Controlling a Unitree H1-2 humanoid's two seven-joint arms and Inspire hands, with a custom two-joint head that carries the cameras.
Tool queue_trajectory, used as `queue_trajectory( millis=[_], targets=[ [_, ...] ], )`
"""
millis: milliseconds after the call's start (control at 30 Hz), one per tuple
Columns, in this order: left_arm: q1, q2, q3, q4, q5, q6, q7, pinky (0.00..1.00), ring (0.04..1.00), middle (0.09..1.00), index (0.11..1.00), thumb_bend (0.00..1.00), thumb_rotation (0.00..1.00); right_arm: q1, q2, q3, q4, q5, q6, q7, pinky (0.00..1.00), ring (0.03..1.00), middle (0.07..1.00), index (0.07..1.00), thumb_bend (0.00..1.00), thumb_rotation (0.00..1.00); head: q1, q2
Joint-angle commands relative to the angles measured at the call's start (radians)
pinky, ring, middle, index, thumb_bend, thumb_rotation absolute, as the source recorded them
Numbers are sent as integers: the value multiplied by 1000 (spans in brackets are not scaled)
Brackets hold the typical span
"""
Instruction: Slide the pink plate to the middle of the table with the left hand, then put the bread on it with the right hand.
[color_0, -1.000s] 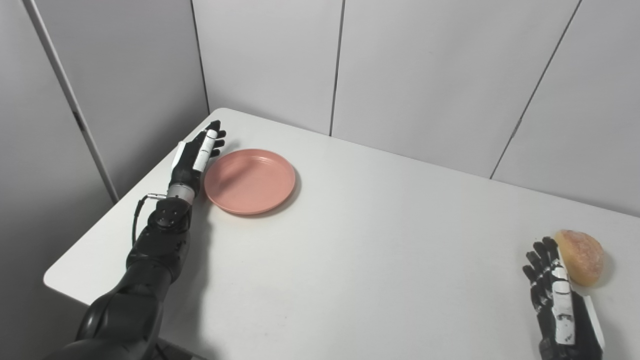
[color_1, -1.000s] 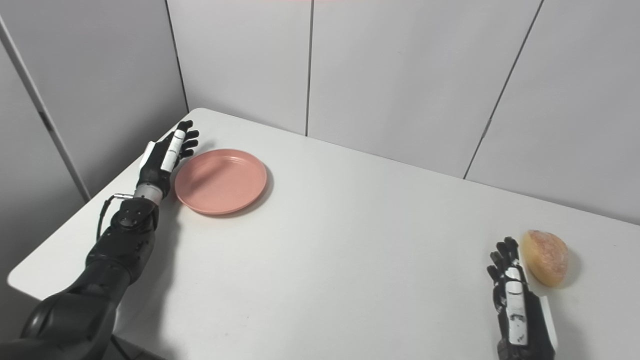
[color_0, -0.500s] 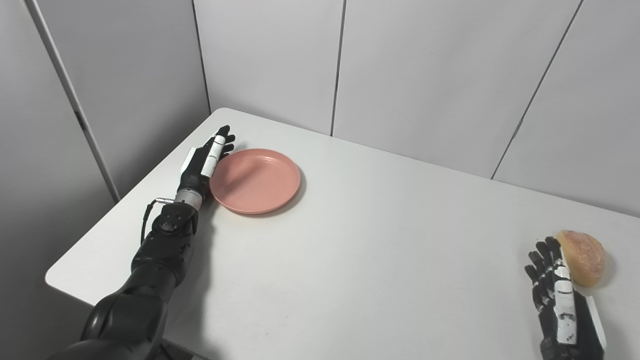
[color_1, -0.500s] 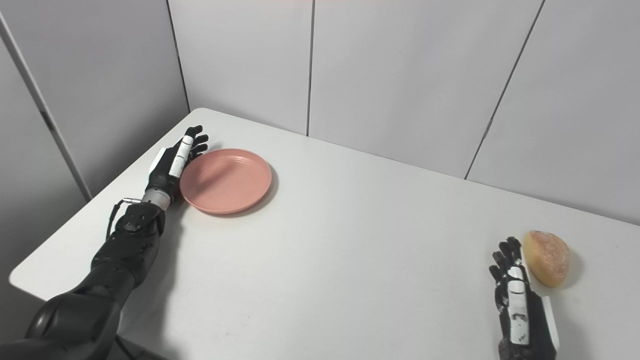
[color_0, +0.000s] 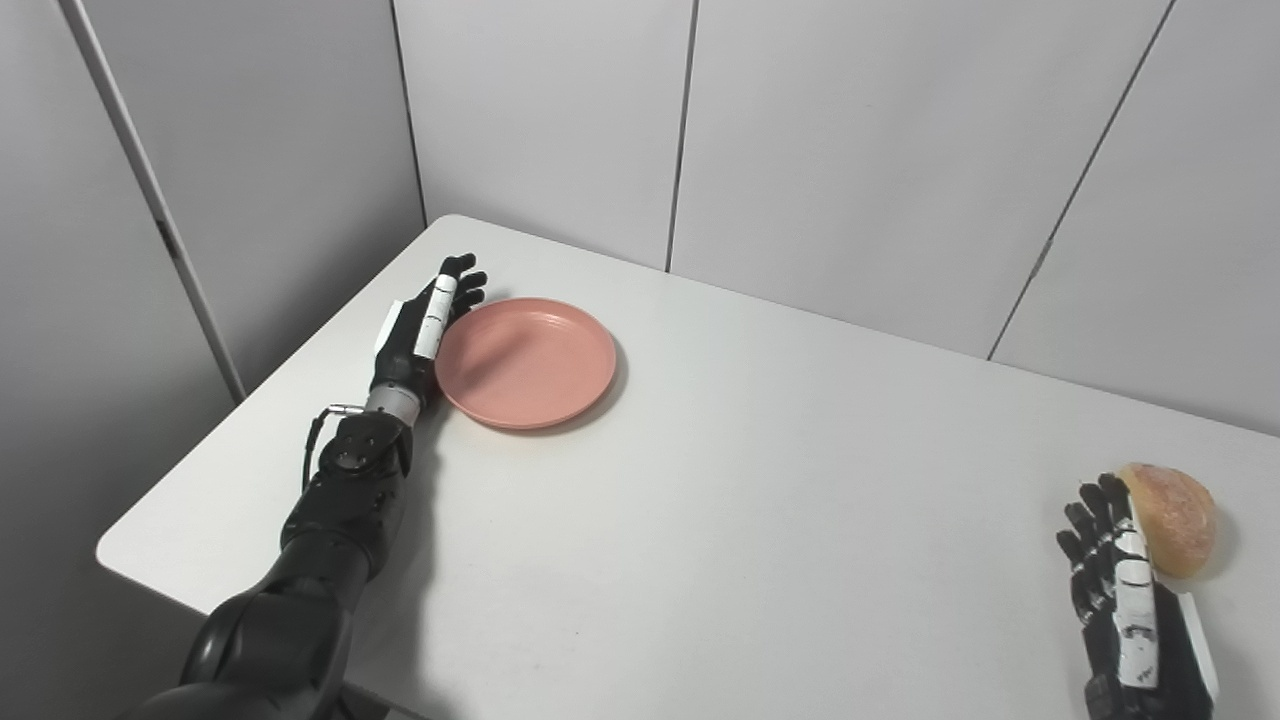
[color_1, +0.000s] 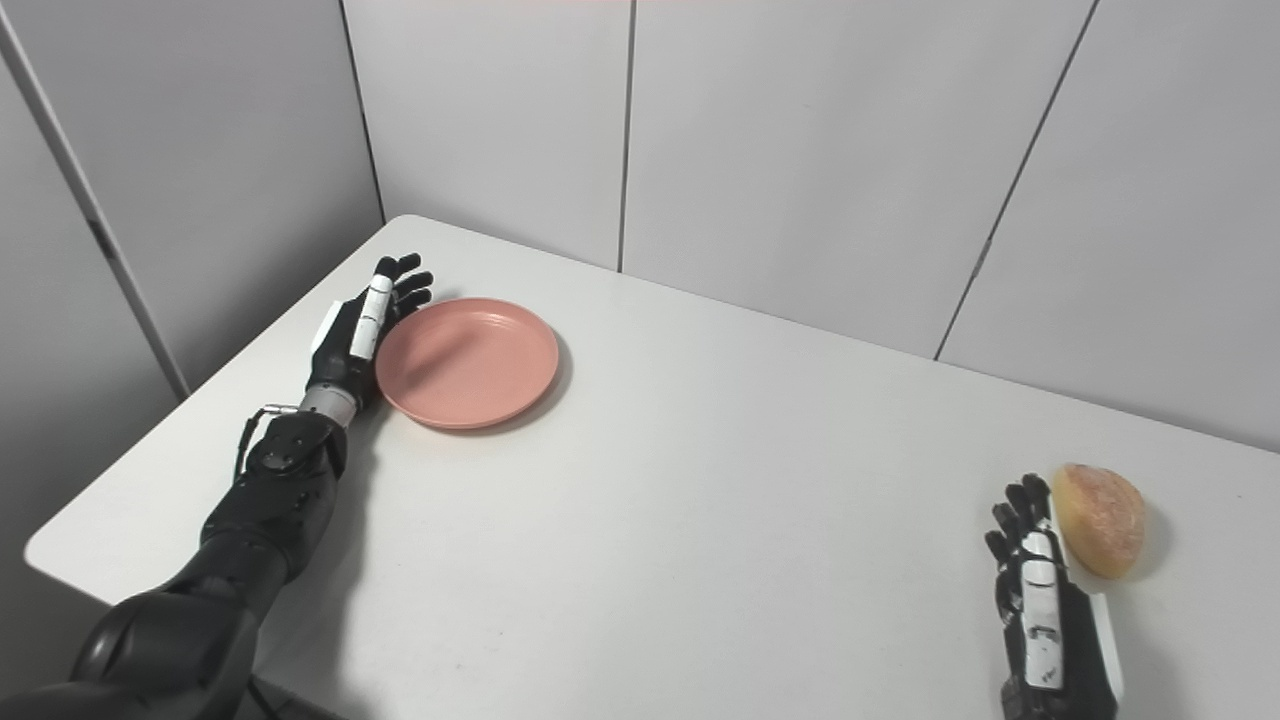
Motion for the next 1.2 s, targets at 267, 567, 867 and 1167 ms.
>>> queue_trajectory(
  millis=[267, 567, 867, 1167],
  targets=[
    [-25, -61, -20, -69, -6, -13, -28, 877, 881, 873, 873, 806, 1000, -47, 1, -12, 2, 1, -34, -3, 1000, 1000, 1000, 1000, 459, 972, -12, -4],
    [-22, -113, -34, -144, 4, 49, -4, 865, 864, 856, 855, 822, 1000, -47, 3, -14, 1, -5, -35, -5, 1000, 1000, 1000, 1000, 458, 962, -17, 4],
    [13, -153, -71, -208, 32, 58, -14, 884, 883, 874, 872, 794, 1000, -50, 3, -11, 10, -14, -46, -4, 1000, 1000, 1000, 1000, 484, 963, -40, 20],
    [37, -185, -92, -247, 26, 76, -26, 892, 886, 879, 878, 805, 1000, -59, 9, -7, 41, -24, -80, -2, 1000, 1000, 1000, 1000, 520, 941, -100, 41]
  ],
)
